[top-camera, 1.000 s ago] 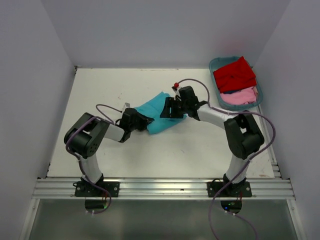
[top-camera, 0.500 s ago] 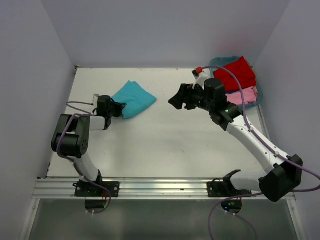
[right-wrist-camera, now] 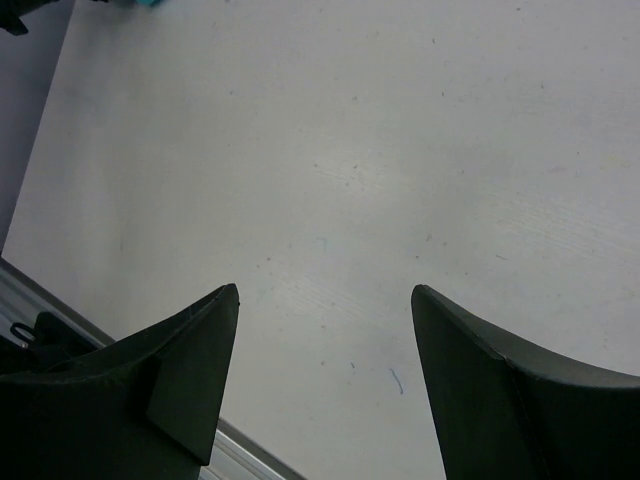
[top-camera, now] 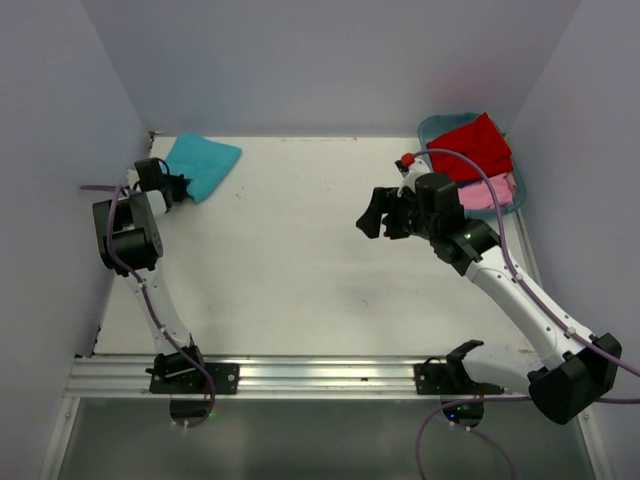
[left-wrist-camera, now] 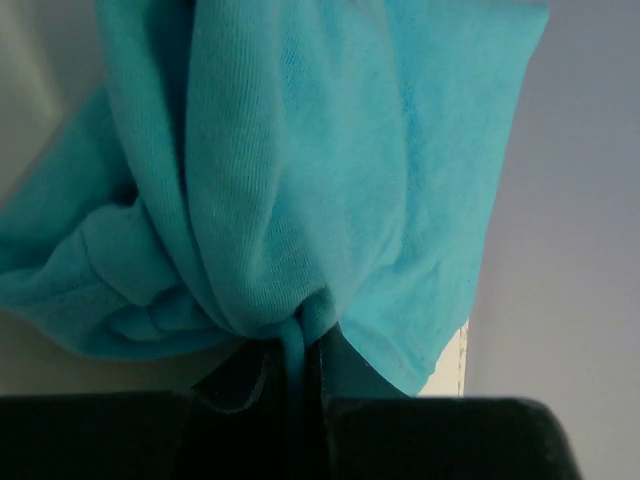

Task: Fold and stack the t-shirts
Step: Put the neatly folded tshirt into the corner of the board with the left arm

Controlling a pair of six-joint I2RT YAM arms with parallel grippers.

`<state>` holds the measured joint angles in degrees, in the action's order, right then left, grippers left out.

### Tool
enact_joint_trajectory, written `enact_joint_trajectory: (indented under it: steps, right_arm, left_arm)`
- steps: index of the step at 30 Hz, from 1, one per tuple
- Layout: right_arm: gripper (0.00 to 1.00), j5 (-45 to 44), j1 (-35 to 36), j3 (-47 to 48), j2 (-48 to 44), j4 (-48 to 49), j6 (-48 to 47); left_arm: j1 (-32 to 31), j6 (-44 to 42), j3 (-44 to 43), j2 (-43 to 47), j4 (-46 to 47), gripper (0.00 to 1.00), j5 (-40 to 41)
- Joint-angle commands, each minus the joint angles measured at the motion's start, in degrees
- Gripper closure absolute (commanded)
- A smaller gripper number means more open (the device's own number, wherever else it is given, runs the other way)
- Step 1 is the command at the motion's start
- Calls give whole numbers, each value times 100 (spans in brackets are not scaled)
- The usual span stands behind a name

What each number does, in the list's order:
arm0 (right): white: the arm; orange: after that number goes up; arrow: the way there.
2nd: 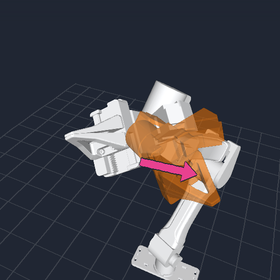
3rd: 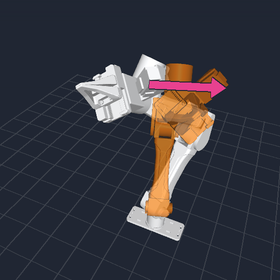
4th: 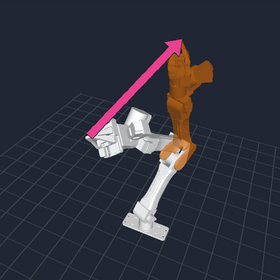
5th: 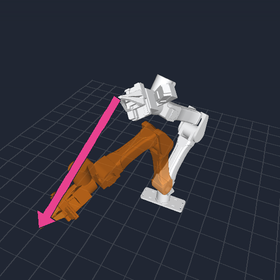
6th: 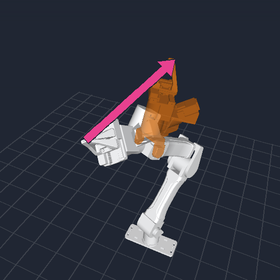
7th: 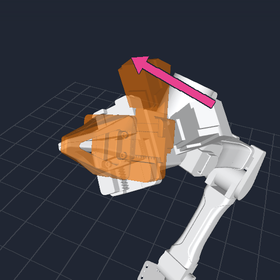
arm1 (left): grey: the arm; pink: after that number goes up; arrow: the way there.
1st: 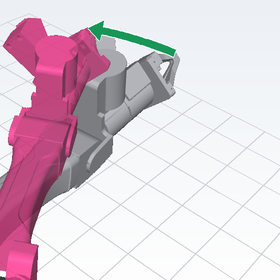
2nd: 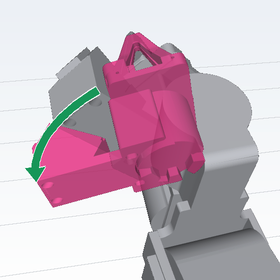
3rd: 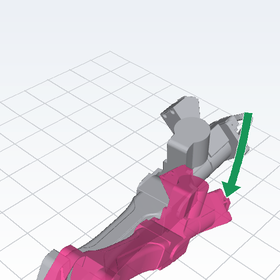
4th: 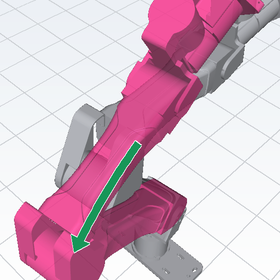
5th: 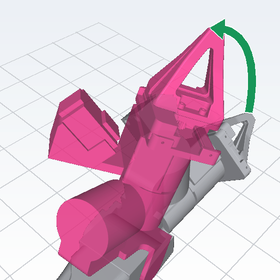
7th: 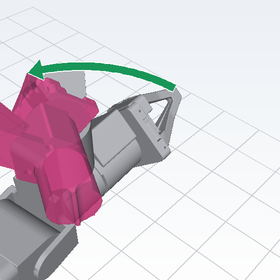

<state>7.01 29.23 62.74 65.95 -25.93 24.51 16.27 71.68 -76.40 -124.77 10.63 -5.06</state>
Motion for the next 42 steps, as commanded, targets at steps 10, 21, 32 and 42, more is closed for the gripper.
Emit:
enact_joint_trajectory:
  steps: [10, 21, 32, 42]
  right_arm:
    - [26, -244, -5, 212, 58, -500, -140]
    - [27, -244, 3, 353, 155, -702, -131]
    - [28, 73, 3, 414, 304, -641, -52]
    - [29, 178, 3, 283, 76, -676, 45]
  left_arm:
    - [473, 240, -1035, -883, 166, 100, -233]
    - [666, 918, -499, -364, 466, 100, 953]
    - [799, 1305, 82, 32, 756, 100, 1376]
    - [781, 1893, -648, -697, 1124, 100, 612]
